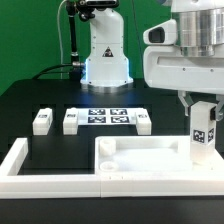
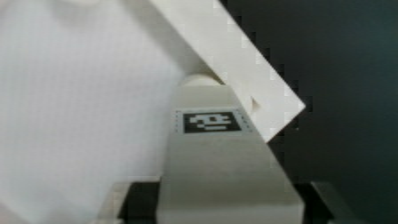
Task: Assemble desk
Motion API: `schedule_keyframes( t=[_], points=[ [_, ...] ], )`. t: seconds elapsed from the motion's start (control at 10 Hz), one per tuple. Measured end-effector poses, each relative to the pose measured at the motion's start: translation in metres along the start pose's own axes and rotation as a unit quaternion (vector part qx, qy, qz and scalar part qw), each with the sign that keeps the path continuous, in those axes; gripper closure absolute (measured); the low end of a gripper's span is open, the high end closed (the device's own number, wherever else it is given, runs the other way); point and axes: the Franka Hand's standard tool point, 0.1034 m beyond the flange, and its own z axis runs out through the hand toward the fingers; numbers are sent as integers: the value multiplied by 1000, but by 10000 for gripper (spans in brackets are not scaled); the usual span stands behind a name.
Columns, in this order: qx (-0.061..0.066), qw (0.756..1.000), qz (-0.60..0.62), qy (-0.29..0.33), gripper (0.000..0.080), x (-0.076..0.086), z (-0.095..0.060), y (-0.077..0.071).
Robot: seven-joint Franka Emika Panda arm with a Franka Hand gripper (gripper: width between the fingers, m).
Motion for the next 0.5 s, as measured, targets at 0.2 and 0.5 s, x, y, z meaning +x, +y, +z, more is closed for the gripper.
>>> schedule_keyframes(
  t=[0.2,0.5],
  points=[
    [16,985,173,-11,509,-2,1,0],
    [29,947,318,-33,508,-3,2,-1]
  ],
)
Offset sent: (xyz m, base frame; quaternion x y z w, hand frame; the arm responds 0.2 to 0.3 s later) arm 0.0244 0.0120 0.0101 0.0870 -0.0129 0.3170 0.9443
